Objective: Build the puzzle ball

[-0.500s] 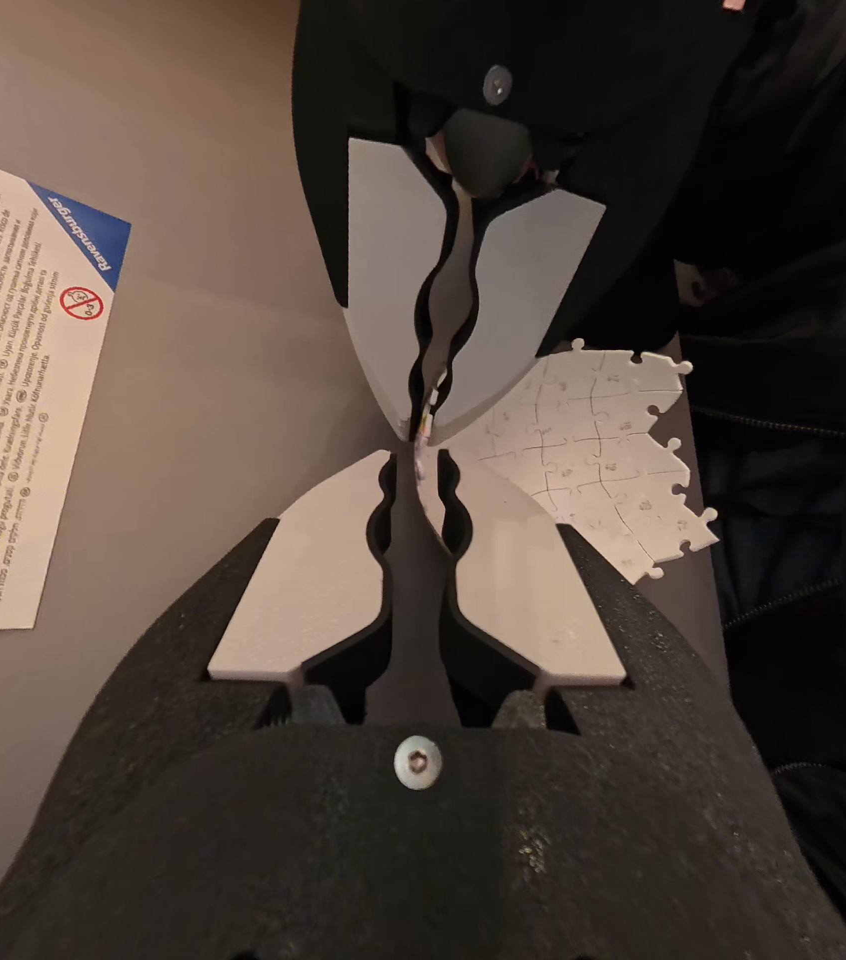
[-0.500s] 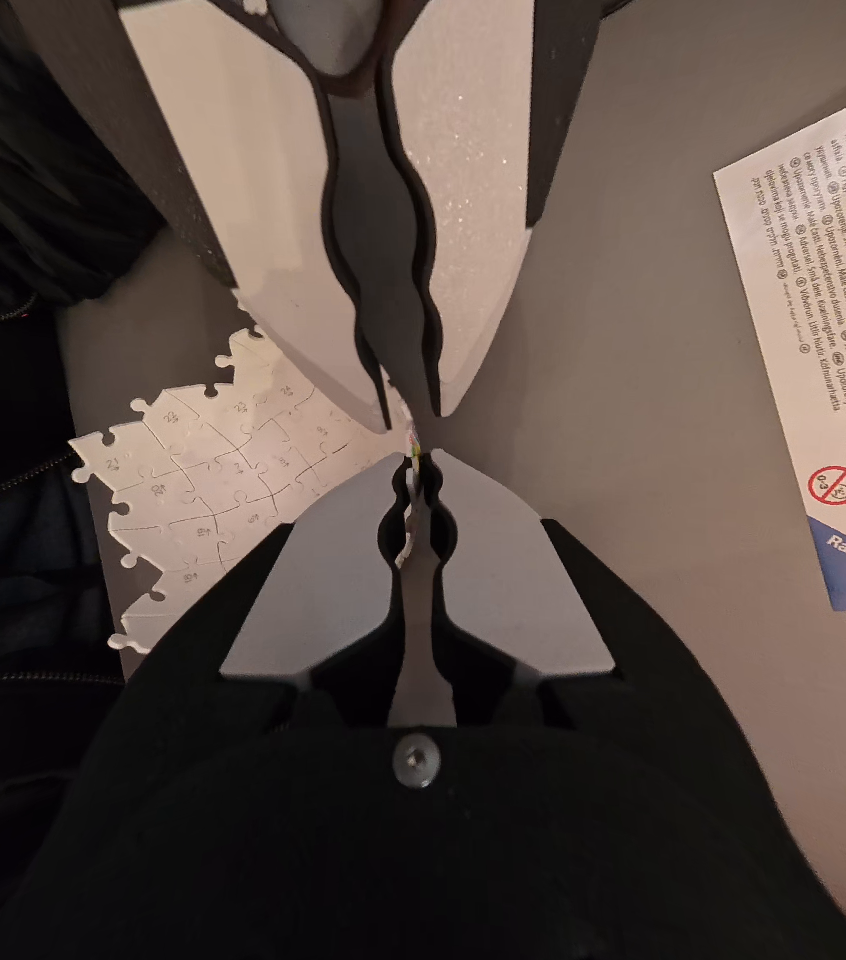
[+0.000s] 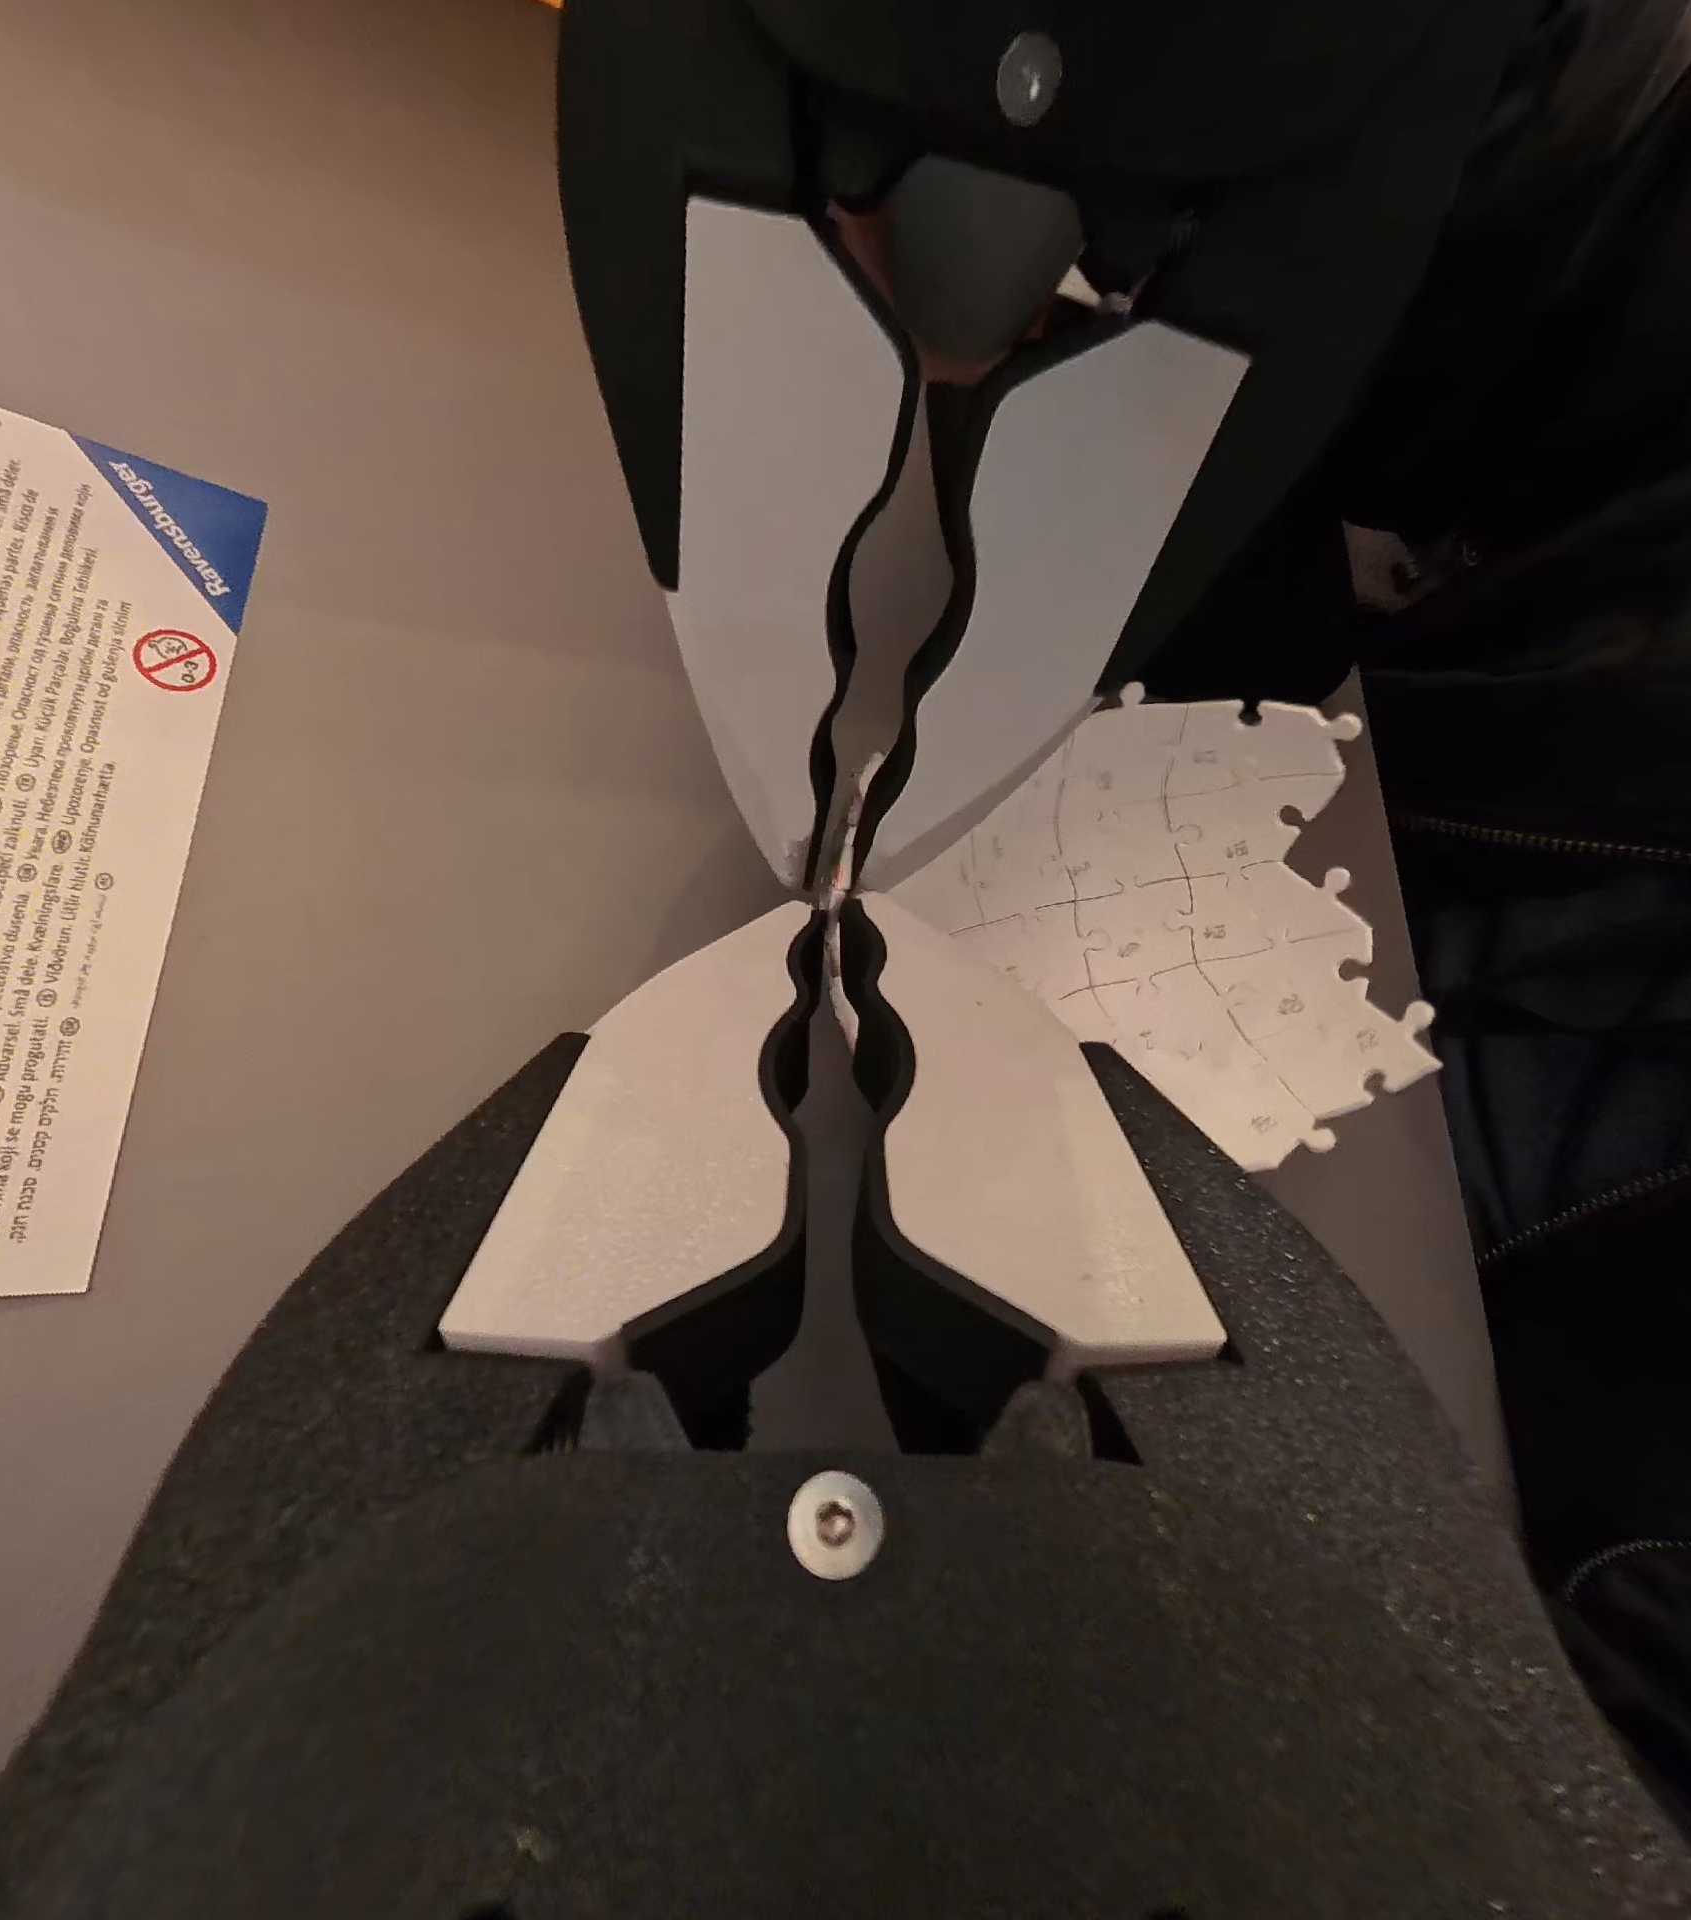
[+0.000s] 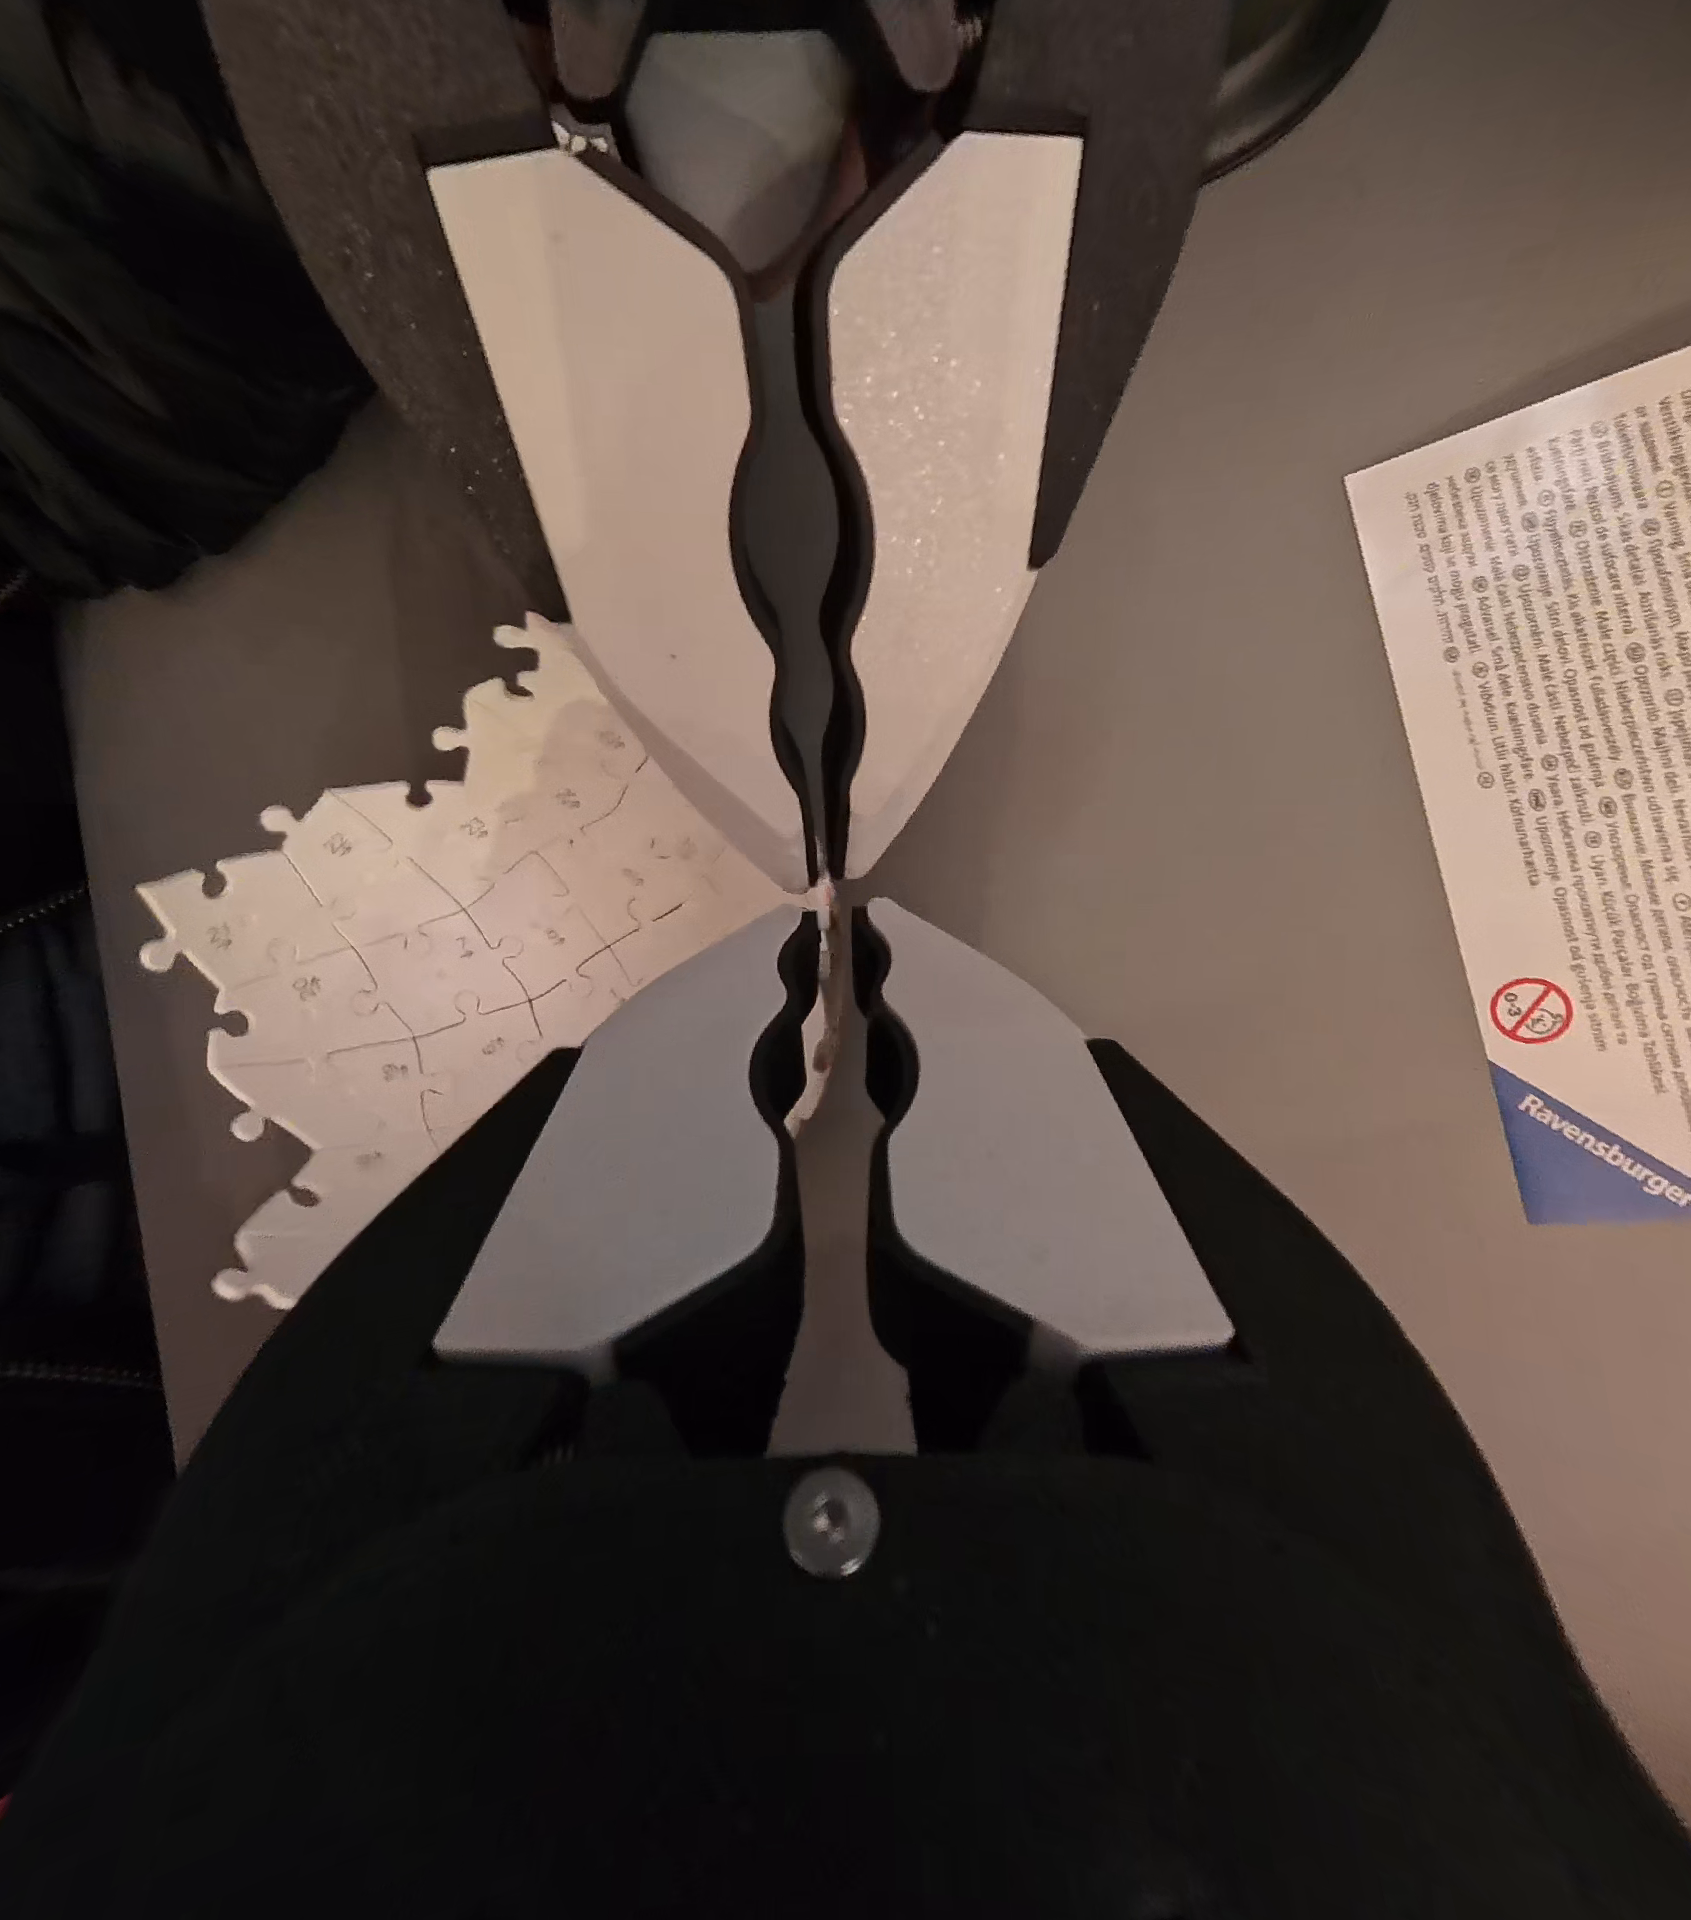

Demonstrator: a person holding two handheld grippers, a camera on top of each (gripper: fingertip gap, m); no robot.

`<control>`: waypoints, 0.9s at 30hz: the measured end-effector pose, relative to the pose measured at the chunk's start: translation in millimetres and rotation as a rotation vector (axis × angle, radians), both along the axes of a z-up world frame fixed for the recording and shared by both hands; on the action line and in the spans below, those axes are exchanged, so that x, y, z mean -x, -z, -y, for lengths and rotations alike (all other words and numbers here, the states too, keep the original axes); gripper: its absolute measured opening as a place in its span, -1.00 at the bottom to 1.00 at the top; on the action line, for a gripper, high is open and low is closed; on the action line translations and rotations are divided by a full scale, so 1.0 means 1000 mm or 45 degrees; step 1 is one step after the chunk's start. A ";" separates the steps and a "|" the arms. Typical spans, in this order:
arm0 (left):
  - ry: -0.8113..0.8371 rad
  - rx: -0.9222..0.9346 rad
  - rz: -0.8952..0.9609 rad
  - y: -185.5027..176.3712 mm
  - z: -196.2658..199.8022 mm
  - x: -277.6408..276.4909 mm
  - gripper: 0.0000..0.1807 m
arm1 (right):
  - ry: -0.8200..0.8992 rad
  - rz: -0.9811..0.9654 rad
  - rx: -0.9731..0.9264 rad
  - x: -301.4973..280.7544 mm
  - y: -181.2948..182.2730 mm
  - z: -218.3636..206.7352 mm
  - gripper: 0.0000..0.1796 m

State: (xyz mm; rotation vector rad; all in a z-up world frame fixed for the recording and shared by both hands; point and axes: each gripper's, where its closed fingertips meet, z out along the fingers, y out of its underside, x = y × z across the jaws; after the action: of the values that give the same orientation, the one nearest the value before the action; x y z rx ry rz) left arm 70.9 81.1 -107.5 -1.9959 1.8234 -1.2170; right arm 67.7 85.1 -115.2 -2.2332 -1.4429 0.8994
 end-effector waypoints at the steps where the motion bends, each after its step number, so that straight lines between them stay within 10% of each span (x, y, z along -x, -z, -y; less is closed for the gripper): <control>1: 0.002 -0.001 0.002 0.000 0.000 0.000 -0.97 | -0.007 -0.001 -0.009 0.001 0.001 0.000 -0.92; 27: -0.004 -0.012 -0.010 0.001 -0.001 0.001 -0.97 | -0.007 0.014 0.038 0.004 0.011 0.003 -0.95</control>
State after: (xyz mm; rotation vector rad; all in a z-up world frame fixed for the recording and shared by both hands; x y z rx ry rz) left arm 69.7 82.4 -108.7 -2.0006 1.8259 -1.1993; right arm 63.5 82.4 -126.5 -2.2605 -1.4505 0.9173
